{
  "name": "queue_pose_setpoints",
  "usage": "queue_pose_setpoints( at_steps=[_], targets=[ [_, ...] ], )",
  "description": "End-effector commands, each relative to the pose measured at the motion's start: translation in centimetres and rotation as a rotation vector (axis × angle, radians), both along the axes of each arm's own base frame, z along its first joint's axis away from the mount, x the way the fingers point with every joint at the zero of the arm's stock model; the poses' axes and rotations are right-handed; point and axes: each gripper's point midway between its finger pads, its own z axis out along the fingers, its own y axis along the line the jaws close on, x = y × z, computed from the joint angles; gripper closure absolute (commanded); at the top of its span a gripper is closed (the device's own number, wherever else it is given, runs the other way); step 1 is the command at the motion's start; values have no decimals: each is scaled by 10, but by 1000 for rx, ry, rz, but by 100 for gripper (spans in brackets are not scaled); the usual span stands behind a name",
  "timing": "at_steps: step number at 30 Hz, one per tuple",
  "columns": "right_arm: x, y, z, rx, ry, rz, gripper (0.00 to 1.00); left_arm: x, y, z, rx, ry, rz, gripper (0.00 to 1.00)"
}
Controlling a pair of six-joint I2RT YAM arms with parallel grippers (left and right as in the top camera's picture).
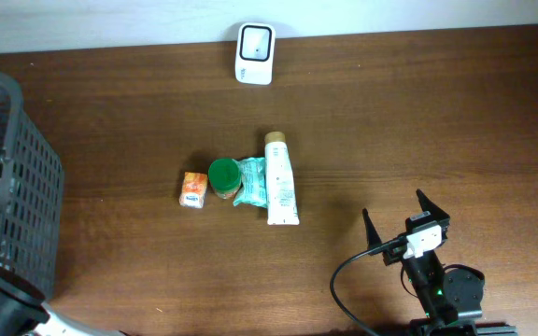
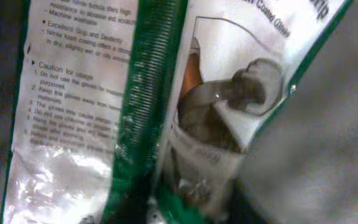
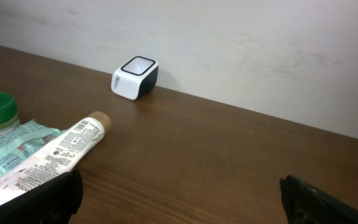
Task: Scan the item barcode
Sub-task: 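Reach the left gripper into the basket and grasp the 3M gloves pack, then lift the gloves pack out and lay it on the table right of the tube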
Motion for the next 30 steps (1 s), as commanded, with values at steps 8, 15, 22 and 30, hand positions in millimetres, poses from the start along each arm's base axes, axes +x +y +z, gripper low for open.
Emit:
queue_pose_setpoints(
  at_steps=[8,15,22,30],
  targets=[
    [-1,2,-1,4,2,7,2,-21,-10,8,-34,41,104,100],
    [-1,2,-1,4,2,7,2,-9,7,142,206,-212,172,100],
    [-1,2,-1,4,2,7,2,-15,0,206,296,-355,245,100],
    [-1,2,-1,4,2,7,2,9,-35,317,473,-598,153,100]
  ],
)
